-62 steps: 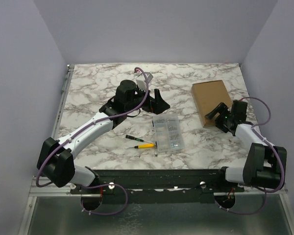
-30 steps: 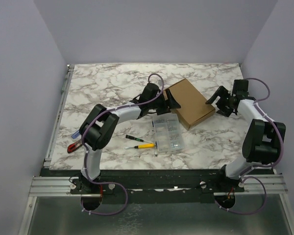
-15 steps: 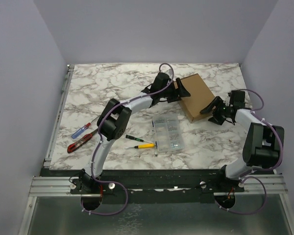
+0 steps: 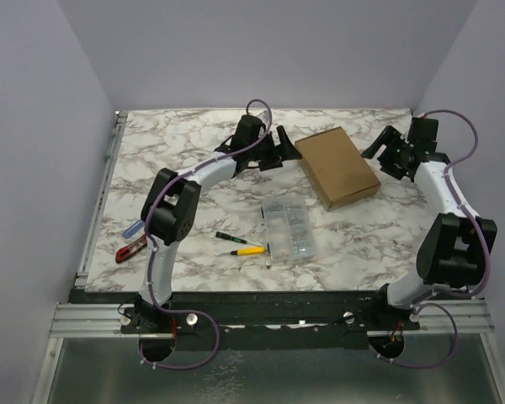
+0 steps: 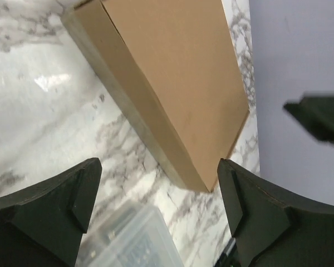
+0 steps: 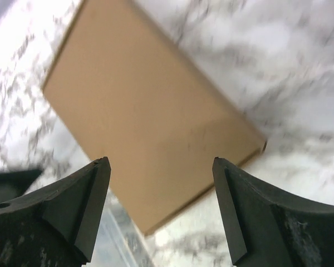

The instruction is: Unpack the express box

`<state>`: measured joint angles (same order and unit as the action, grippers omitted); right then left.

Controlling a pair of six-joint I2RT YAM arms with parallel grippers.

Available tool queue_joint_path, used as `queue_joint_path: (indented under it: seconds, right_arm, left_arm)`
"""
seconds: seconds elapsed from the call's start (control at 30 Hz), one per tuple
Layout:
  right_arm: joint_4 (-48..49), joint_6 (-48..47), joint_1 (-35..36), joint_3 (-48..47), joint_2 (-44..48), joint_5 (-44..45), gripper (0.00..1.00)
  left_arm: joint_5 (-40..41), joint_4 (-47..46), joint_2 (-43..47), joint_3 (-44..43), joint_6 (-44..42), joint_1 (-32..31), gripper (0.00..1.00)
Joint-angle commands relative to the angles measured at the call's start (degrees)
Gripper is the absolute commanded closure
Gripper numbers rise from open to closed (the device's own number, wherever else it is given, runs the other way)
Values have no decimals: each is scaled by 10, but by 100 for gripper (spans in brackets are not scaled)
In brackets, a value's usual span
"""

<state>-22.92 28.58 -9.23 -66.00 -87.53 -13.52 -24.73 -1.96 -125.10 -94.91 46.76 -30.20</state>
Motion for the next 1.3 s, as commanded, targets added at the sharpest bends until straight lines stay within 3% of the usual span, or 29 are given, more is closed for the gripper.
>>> queue_joint_path:
  seconds: [0.0, 0.17, 0.43, 0.57, 0.77, 1.0, 1.27]
  right_arm:
    - [-65, -38, -8, -107, -96, 92, 17]
    - [-88, -78, -9, -162, -166, 76, 17]
    - [-32, -108, -6, -158, -224, -47, 19]
    - [-22, -85, 25, -184, -257, -71, 22]
    - [-5, -2, 88, -222, -293, -84, 25]
    - [62, 104, 91, -202, -291, -139, 24]
    - [-14, -3, 91, -188, -243, -55, 19]
  left_arm:
    - [-46, 7, 92, 64, -17, -9, 6]
    - [-52, 7, 149, 127, -24, -8, 4]
    - [-58, 7, 184, 161, -29, -3, 3]
    - [-64, 0, 173, 166, -10, 9, 3]
    - [-73, -107, 178, 228, 70, 47, 3]
    - [-62, -121, 143, 230, 86, 76, 4]
    - [-57, -129, 80, 176, 98, 64, 4]
